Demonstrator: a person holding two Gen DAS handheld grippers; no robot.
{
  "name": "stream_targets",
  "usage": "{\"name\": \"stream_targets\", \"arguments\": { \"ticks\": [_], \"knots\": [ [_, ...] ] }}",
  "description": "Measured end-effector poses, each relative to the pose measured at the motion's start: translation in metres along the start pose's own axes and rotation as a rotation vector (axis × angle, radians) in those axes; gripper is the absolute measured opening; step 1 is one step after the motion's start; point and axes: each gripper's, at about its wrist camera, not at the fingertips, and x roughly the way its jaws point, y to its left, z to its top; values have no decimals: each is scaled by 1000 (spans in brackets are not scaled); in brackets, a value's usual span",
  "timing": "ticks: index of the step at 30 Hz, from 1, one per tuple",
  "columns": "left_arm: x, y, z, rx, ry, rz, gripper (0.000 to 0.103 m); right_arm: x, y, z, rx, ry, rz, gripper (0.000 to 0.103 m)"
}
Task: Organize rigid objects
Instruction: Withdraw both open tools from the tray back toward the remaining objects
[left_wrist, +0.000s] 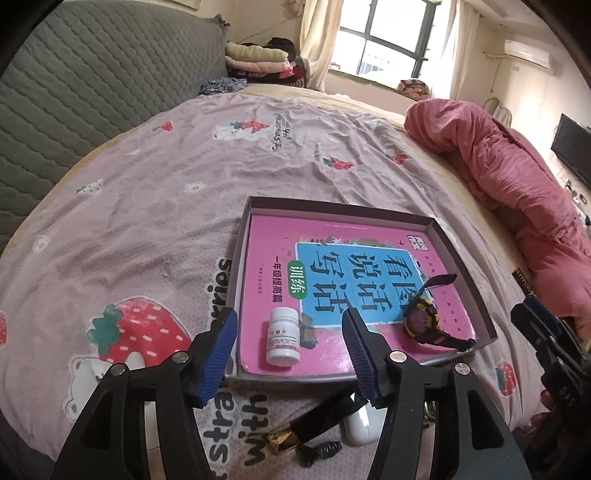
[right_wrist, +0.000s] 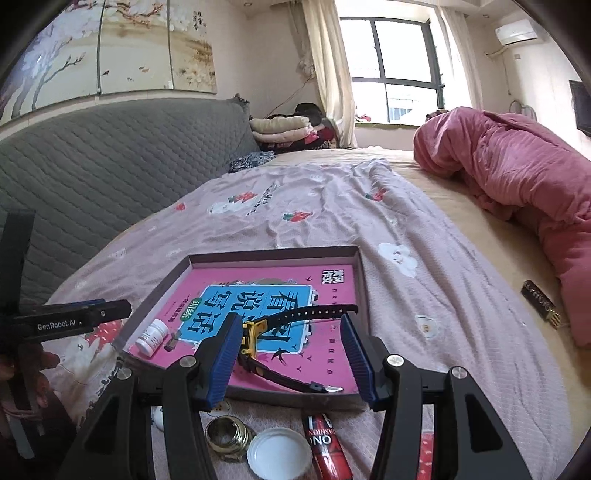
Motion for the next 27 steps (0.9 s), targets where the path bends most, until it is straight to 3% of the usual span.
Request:
{"name": "stream_targets", "arguments": {
  "ticks": [11,27],
  "knots": [
    [-34,2,-5,22,-49,-23,66,-28,4,-19,-41,39,-77,55],
    [-50,-3,-20,57,-39,-48,67,-52,9,-28,-56,55,-72,55]
  ]
}}
